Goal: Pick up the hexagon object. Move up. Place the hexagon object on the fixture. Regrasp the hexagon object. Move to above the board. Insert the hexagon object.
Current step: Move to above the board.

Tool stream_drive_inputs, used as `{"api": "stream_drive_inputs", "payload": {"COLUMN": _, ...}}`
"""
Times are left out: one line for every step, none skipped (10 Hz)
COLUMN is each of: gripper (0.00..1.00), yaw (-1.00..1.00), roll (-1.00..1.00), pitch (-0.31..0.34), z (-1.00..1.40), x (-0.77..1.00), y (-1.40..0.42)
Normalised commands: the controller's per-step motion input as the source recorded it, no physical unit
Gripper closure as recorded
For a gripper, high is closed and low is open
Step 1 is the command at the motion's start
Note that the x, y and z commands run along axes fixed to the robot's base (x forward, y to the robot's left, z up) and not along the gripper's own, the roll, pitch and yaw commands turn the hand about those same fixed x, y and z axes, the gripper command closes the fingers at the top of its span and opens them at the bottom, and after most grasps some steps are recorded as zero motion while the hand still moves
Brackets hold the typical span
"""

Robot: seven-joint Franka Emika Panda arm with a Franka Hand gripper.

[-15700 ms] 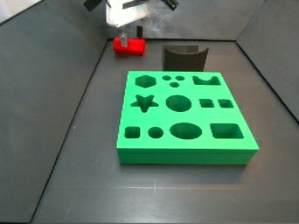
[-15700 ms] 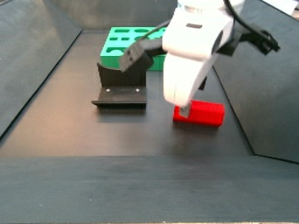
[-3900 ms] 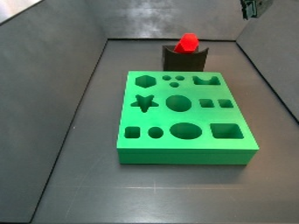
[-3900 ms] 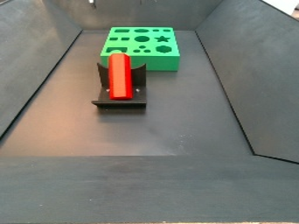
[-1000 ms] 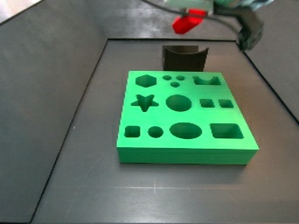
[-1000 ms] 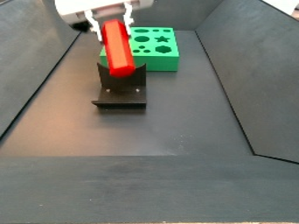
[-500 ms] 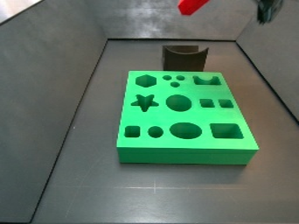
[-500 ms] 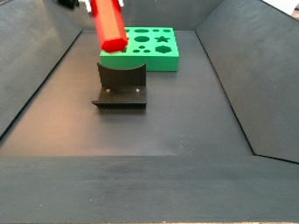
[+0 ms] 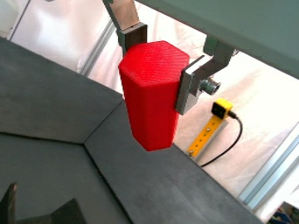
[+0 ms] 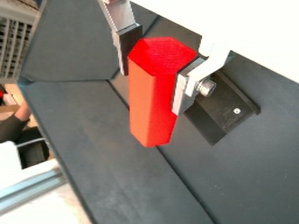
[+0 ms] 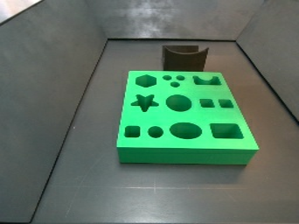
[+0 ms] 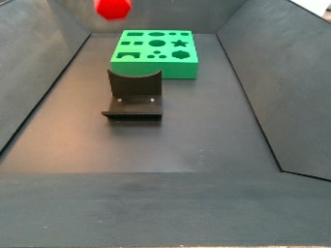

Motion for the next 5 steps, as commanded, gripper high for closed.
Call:
{"api": "stream_drive_inputs", "payload": {"gripper": 1.00, "yaw": -0.07, "roll": 0.00, "pitch": 0.085, "z": 0.48, "x": 0.02, "y": -0.01}}
{"api": "stream_drive_inputs", "payload": {"gripper": 1.00, "yaw": -0.04, "roll": -0.01, "pitch": 0.126, "z": 0.25, "x": 0.02, "y": -0.01}}
{"api": "stream_drive_inputs", "payload": {"gripper": 1.00, "yaw": -0.17, "roll": -1.00, "pitch": -0.157, "z": 0.18, "x": -0.65, "y": -1.00}}
{"api": "stream_drive_inputs", "payload": {"gripper": 1.00, "yaw": -0.17, "roll": -1.00, "pitch": -0.161, "z": 0.18, "x": -0.66, "y": -1.00}}
{"api": "stream_drive_inputs", "payload": {"gripper": 1.00, "yaw": -0.17, "roll": -1.00, "pitch": -0.179, "z": 0.19, "x": -0.70, "y": -1.00}}
